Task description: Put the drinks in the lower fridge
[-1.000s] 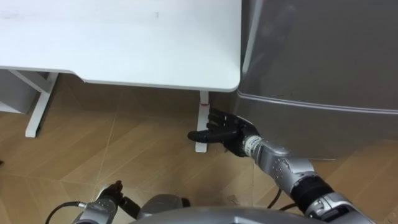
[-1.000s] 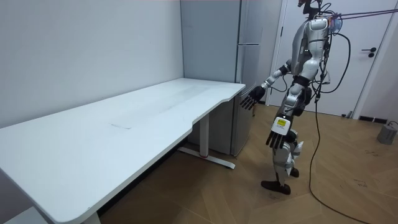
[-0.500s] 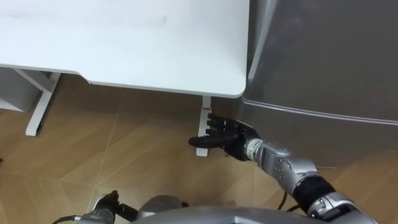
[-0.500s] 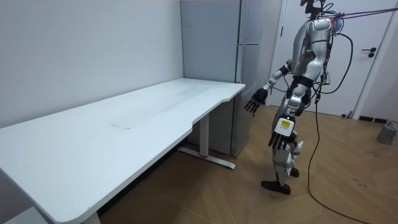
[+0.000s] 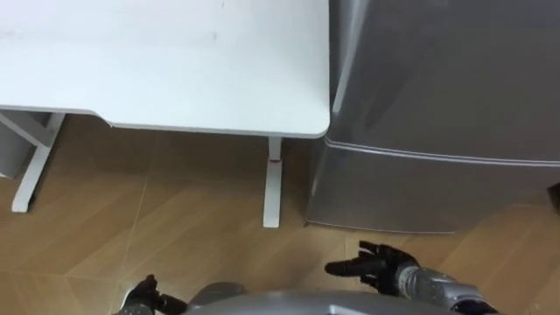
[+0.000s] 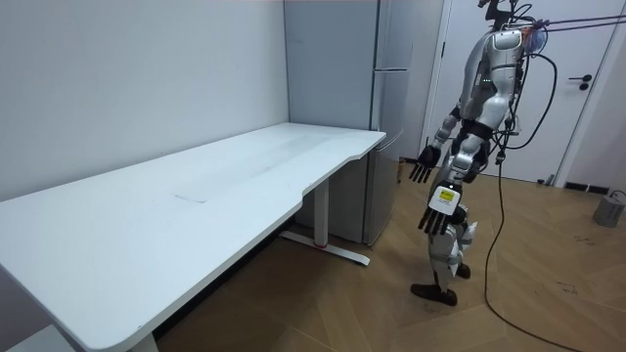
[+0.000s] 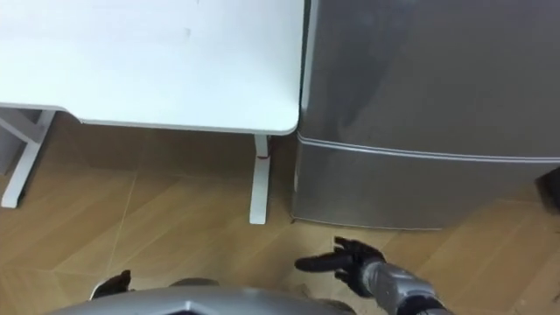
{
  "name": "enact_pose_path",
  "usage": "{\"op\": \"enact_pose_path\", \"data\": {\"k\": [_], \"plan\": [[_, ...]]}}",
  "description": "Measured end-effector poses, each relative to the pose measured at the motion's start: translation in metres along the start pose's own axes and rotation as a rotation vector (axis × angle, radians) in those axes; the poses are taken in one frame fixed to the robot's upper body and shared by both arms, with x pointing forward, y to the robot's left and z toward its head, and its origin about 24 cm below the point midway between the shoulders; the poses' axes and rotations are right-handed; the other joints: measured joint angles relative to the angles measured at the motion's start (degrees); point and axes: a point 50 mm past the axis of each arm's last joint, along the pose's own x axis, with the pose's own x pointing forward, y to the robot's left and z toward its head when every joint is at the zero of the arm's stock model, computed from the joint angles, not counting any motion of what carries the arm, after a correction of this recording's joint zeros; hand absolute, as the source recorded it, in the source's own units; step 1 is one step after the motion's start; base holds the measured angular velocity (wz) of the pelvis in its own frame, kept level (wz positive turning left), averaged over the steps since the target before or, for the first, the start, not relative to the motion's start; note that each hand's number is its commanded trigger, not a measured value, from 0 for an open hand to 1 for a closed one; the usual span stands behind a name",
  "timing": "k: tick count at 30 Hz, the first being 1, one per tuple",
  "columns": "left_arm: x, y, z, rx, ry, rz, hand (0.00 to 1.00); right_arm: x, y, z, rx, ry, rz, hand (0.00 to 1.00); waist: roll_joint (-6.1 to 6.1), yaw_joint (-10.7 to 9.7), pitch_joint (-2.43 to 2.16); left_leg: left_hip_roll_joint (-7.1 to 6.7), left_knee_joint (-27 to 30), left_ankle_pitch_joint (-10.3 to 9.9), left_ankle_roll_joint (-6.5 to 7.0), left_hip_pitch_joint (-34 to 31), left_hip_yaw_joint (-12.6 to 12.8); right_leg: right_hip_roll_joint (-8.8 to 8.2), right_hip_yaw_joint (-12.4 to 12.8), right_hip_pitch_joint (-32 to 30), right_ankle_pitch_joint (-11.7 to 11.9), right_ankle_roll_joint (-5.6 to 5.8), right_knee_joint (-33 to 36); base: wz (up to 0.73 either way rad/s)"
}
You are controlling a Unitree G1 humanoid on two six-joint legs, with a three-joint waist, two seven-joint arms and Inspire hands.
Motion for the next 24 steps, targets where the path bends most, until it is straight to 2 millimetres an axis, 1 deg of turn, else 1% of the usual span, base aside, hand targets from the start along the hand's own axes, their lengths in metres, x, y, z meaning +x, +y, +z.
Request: {"op": "enact_pose_path", "data": {"k": [1, 2, 4, 6, 8, 10, 13, 21, 24], "plan": [[0.0, 0.002, -0.005, -0.014, 0.013, 0.006, 0.0, -0.001, -0.004, -0.007, 0.019, 0.021, -0.015, 0.0, -0.37, -0.38, 0.08, -0.05, -0.33, 0.01, 0.0, 0.48, 0.07, -0.03, 0.08, 0.31, 0.0, 0.0, -0.03, 0.0], [-0.001, 0.003, -0.008, -0.015, 0.023, 0.009, 0.0, -0.001, -0.006, -0.011, 0.03, 0.033, -0.023, 0.0, -0.4, -0.52, 0.06, -0.09, -0.46, 0.01, 0.01, 0.69, 0.04, -0.07, 0.1, 0.51, 0.0, 0.0, -0.04, 0.0], [-0.001, 0.005, -0.02, 0.008, 0.062, 0.014, 0.0, -0.004, -0.012, -0.025, 0.07, 0.063, -0.045, 0.0, -0.72, -0.81, 0.19, -0.11, -0.1, -0.18, -0.01, 1.28, 0.01, -0.08, 0.17, 1.16, -0.03, 0.0, -0.12, 0.0], [-0.002, 0.005, -0.027, 0.037, 0.083, 0.003, 0.0, -0.005, -0.017, -0.031, 0.089, 0.079, -0.061, 0.0, -0.74, -0.86, 0.2, 0.0, 0.29, -0.65, -0.05, 1.37, 0.16, -0.01, 0.44, 1.33, -0.1, -0.03, -0.03, -0.09], [-0.003, 0.004, -0.034, 0.065, 0.108, -0.007, 0.0, -0.006, -0.019, -0.034, 0.117, 0.082, -0.069, 0.0, -0.56, -0.85, 0.22, 0.07, 0.27, -0.98, 0.0, 1.54, 0.52, 0.01, 0.94, 1.48, -0.12, -0.01, -0.01, -0.11], [-0.004, 0.004, -0.041, 0.082, 0.143, -0.017, 0.0, -0.007, -0.02, -0.037, 0.131, 0.087, -0.076, 0.0, -0.42, -0.98, 0.31, -0.01, 0.8, -1.57, 0.17, 2.1, 0.65, -0.11, 1.13, 2.3, -0.35, 0.26, -0.01, -0.04], [-0.005, 0.005, -0.046, 0.09, 0.174, -0.018, 0.0, -0.008, -0.022, -0.039, 0.145, 0.092, -0.084, 0.0, -0.27, -0.95, 0.47, -0.15, 1.43, -2.13, 0.38, 2.65, 0.77, -0.22, 1.76, 3.16, -0.7, 0.51, -0.01, 0.0], [-0.005, 0.008, -0.048, 0.069, 0.22, -0.023, 0.0, -0.011, -0.028, -0.047, 0.209, 0.108, -0.12, 0.0, -0.04, -1.62, 0.4, -0.33, 1.14, -2.29, 0.38, 2.73, 0.81, -0.29, 2.07, 3.15, -0.96, 0.55, -0.03, 0.0], [-0.006, 0.008, -0.052, 0.101, 0.232, -0.038, 0.0, -0.013, -0.034, -0.053, 0.264, 0.123, -0.156, 0.0, 0.02, -1.97, 0.36, -0.31, 1.09, -2.51, 0.31, 2.8, 0.96, -0.29, 2.39, 3.09, -1.12, 0.52, -0.04, -0.03]]}}
